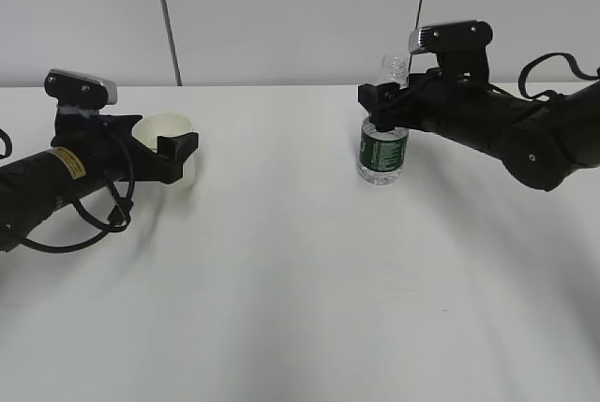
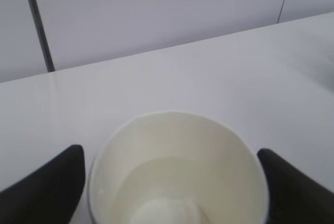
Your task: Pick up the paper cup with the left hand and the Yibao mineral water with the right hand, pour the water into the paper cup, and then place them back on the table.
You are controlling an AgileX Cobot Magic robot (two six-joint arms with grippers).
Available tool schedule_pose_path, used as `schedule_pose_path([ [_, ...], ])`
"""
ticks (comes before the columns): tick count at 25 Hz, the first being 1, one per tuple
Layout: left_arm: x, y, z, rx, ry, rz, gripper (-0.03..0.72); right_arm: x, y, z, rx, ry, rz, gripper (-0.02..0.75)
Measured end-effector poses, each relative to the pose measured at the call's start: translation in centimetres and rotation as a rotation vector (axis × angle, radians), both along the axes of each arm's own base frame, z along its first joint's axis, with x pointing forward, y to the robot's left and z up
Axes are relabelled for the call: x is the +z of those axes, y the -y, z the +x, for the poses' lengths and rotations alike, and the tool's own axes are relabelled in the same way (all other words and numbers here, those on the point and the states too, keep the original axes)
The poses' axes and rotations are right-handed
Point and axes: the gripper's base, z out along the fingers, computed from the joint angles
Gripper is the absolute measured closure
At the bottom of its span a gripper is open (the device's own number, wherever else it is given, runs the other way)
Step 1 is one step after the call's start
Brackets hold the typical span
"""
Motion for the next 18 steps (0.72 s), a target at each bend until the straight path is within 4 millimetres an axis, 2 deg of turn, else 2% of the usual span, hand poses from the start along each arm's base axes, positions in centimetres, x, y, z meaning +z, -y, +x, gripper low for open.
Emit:
schedule_pose_path([
  [8,2.4,-0.1,0.0,0.007,0.043,0.003,0.097,2.7,0.1,-0.3,0.000,0.049,0.003,0.101],
  [15,4.3,-0.3,-0.1,0.028,0.060,0.014,0.097,3.9,0.2,-0.6,-0.004,0.067,0.005,0.111],
  [18,5.5,-0.6,-0.1,0.066,0.080,-0.010,0.098,5.7,0.2,-0.6,-0.009,0.094,0.005,0.137],
])
